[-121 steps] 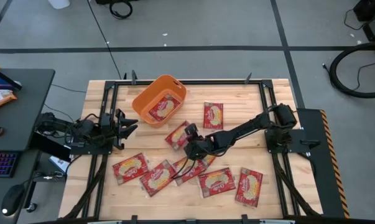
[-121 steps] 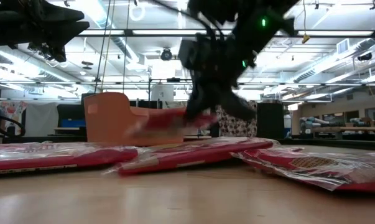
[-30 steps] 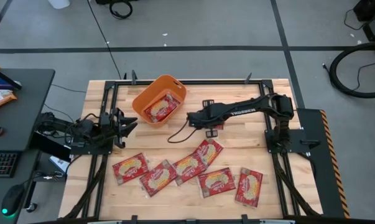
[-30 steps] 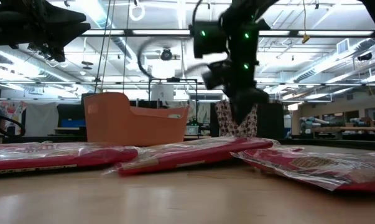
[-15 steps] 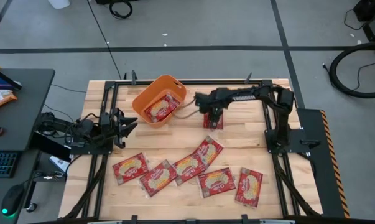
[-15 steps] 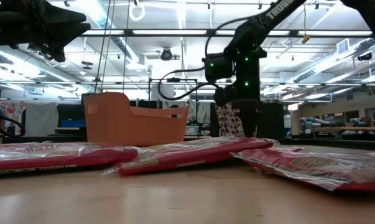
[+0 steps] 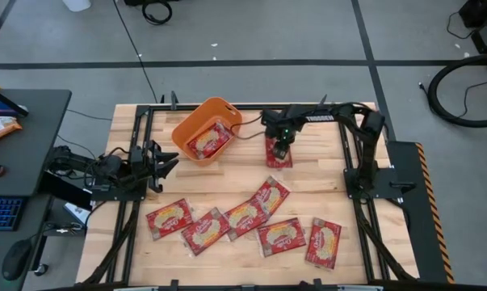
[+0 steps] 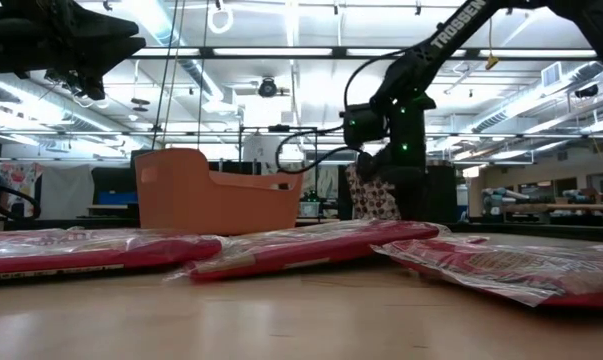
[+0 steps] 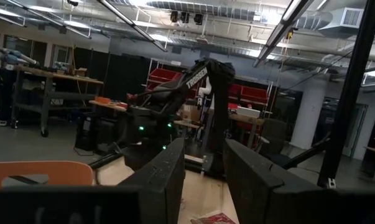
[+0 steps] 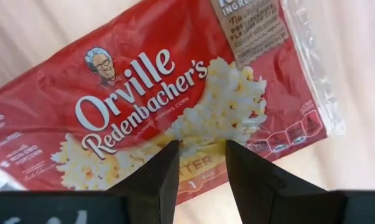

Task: Sort popcorn bags into baskets
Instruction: Put the red popcorn bag into the orange bin

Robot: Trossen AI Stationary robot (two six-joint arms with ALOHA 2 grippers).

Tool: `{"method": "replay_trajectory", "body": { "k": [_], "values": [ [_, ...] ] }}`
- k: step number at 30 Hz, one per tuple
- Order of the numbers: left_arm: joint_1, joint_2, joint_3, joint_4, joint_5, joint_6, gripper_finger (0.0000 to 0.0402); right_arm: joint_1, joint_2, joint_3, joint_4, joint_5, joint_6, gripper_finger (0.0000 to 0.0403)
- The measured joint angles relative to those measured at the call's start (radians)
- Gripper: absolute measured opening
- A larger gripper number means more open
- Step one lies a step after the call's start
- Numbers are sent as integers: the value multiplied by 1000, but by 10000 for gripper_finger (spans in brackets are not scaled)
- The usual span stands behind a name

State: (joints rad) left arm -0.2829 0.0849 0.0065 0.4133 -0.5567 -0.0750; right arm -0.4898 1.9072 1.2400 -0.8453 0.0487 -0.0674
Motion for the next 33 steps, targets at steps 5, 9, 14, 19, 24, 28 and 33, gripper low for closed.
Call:
{"method": "replay_trajectory", "body": {
  "k": [5, 9, 14, 19, 24, 28, 33],
  "values": [
    [0, 0, 0, 0, 0, 0, 117, 94, 2, -2, 74, 101, -354, 136],
    [0, 0, 0, 0, 0, 0, 117, 190, 4, -2, 107, 148, -662, 132],
    [0, 0, 0, 0, 0, 0, 117, 328, 4, -3, 107, 517, -739, 116],
    [0, 0, 0, 2, 0, 0, 117, 452, -10, -1, 115, 583, -563, 105],
    [0, 0, 0, 1, 0, -19, 117, 504, -11, 0, 152, 484, -252, 107],
    [0, 0, 0, 0, 0, -20, 117, 508, -11, 0, 150, 472, -33, 119],
    [0, 0, 0, 1, 0, -19, 117, 490, -11, -20, 165, 395, 111, 158]
  ]
}}
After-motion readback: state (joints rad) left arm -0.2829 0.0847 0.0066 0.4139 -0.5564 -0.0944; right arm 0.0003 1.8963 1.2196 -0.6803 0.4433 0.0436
